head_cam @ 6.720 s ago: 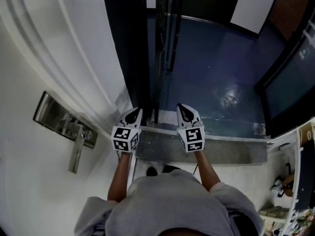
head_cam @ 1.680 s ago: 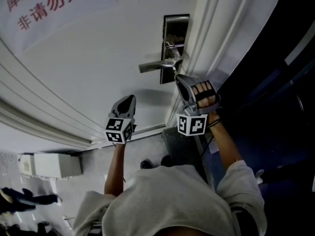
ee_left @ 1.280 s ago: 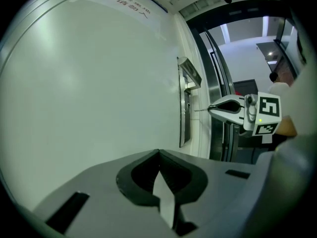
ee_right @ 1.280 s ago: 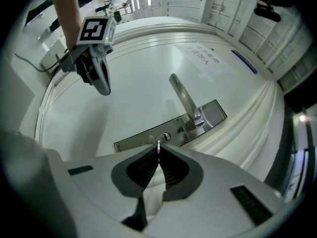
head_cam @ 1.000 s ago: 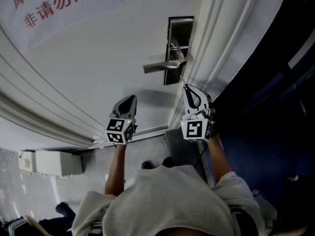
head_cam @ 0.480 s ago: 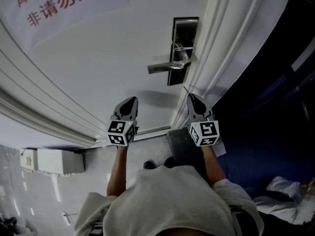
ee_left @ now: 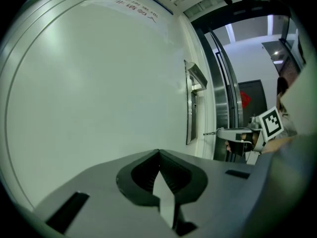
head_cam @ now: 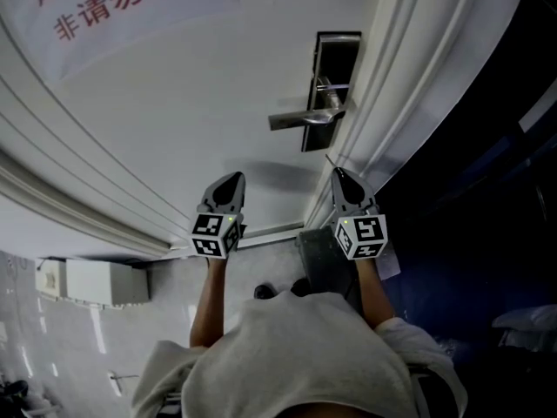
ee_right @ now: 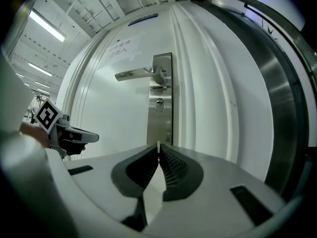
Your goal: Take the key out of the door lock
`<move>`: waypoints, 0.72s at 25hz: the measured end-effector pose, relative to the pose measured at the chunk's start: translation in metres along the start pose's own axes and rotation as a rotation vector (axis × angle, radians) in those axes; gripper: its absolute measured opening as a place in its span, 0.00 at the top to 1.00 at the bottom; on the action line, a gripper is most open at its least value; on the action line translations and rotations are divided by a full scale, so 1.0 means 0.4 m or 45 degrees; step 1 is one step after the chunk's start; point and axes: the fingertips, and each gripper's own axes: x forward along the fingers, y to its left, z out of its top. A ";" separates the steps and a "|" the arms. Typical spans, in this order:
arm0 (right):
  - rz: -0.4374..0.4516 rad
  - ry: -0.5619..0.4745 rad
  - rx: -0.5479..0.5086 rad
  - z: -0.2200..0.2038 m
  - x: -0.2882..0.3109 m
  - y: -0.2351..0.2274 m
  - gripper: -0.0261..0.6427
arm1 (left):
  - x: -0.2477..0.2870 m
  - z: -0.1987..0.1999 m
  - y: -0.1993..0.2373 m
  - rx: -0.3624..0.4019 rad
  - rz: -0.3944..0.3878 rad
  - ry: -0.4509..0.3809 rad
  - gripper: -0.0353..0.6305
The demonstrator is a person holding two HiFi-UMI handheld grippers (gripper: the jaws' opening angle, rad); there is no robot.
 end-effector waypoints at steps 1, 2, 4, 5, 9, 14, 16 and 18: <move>0.000 0.003 -0.003 -0.001 0.001 0.001 0.92 | -0.001 -0.001 0.001 -0.002 0.002 0.001 0.92; -0.001 0.006 -0.004 -0.002 0.001 0.001 0.92 | -0.002 -0.002 0.003 -0.004 0.003 0.002 0.92; -0.005 0.010 -0.006 -0.004 0.002 0.001 0.92 | -0.003 -0.002 0.006 -0.004 0.005 0.002 0.92; -0.004 0.012 -0.007 -0.006 0.002 0.002 0.92 | -0.003 -0.002 0.007 -0.003 0.006 0.002 0.92; 0.003 0.021 -0.017 -0.015 0.002 0.008 0.92 | 0.000 -0.001 0.006 0.001 0.004 0.001 0.92; 0.004 0.023 -0.022 -0.014 0.003 0.011 0.92 | 0.006 -0.002 0.000 -0.001 -0.003 0.003 0.92; -0.001 0.023 -0.026 -0.013 0.003 0.011 0.92 | 0.007 -0.003 -0.002 -0.004 -0.006 0.003 0.92; 0.000 0.023 -0.028 -0.012 0.003 0.012 0.92 | 0.008 -0.003 -0.003 -0.005 -0.009 0.002 0.92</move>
